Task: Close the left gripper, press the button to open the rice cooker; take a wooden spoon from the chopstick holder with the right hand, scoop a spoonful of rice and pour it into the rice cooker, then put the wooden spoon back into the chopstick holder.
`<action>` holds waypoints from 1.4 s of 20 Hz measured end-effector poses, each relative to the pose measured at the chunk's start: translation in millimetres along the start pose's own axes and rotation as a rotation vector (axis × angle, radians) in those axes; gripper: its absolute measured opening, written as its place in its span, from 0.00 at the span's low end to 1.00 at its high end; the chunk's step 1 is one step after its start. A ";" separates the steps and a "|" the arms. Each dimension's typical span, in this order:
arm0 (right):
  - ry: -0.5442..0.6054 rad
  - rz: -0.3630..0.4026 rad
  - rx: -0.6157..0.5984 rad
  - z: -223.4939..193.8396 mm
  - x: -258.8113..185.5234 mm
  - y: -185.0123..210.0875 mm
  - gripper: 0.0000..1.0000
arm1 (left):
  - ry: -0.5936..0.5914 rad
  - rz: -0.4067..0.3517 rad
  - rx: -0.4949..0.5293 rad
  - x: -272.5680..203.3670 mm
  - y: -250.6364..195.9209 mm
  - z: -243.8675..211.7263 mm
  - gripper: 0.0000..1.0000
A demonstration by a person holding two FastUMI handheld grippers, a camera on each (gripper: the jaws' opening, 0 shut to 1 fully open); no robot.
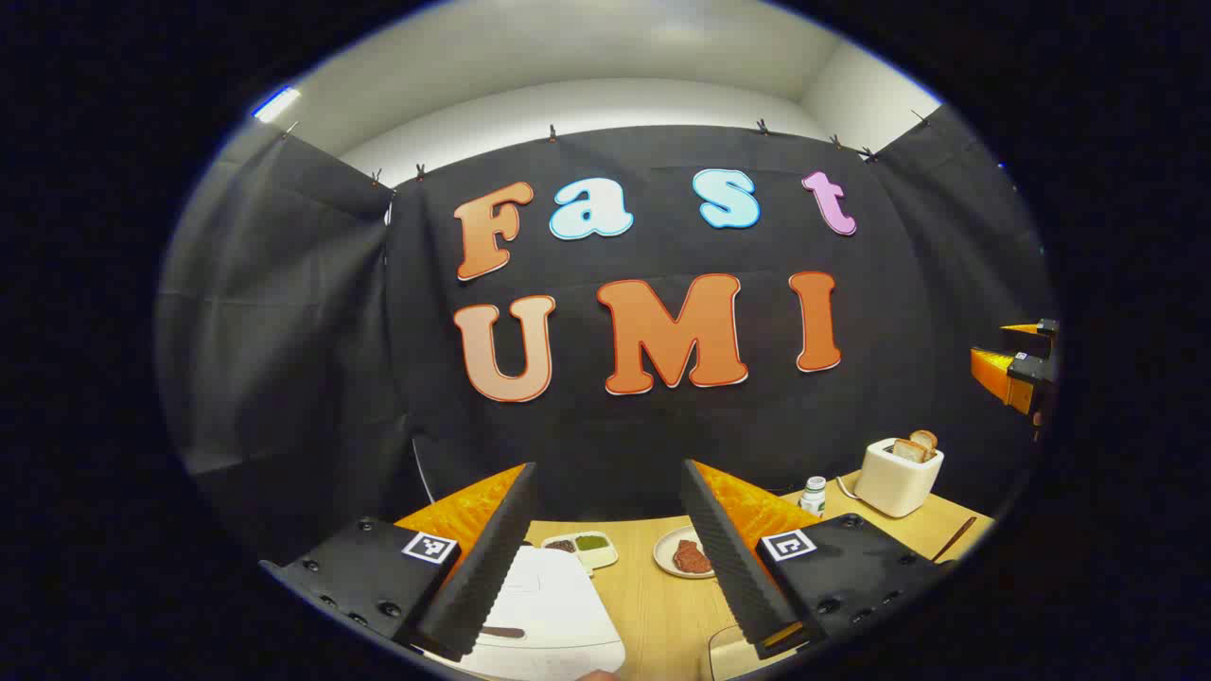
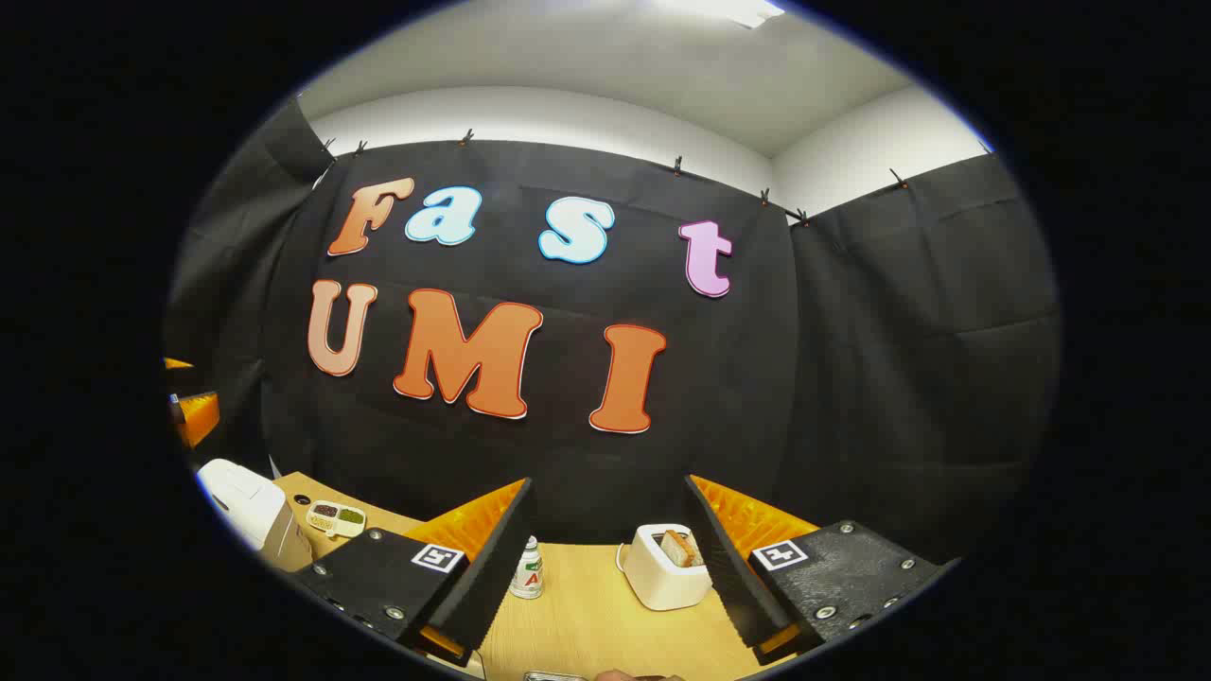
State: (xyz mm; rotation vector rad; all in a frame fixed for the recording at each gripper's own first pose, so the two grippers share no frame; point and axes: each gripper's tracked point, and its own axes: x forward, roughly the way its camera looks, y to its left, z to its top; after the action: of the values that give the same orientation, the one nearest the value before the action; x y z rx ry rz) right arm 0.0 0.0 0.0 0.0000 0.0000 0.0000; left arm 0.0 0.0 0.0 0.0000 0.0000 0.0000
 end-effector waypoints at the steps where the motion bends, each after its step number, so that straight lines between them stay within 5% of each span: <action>1: 0.005 0.005 0.009 -2.7 -0.2 2.1 0.95 | 0.010 -0.011 -0.013 -0.9 -3.8 -3.1 1.00; 13: -0.015 0.022 0.030 6.9 -1.5 10.8 0.95 | -0.032 -0.029 -0.010 5.0 -5.5 6.8 1.00; 21: 0.001 0.028 0.018 -1.2 -4.6 12.1 0.95 | -0.063 0.061 -0.005 2.9 35.8 16.0 0.99; 26: 0.010 0.016 0.024 -5.6 -8.7 6.7 0.95 | 0.022 0.093 0.022 12.0 54.2 0.3 0.12; 28: 0.017 0.010 0.026 -9.0 -11.0 3.4 0.95 | 0.073 0.109 -0.018 15.4 67.5 -6.3 0.07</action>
State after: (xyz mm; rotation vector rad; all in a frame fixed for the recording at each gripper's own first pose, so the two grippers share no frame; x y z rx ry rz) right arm -11.0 3.4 -9.0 0.0260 0.0165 0.0099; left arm 15.4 67.5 -6.3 -0.0178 0.0732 0.1090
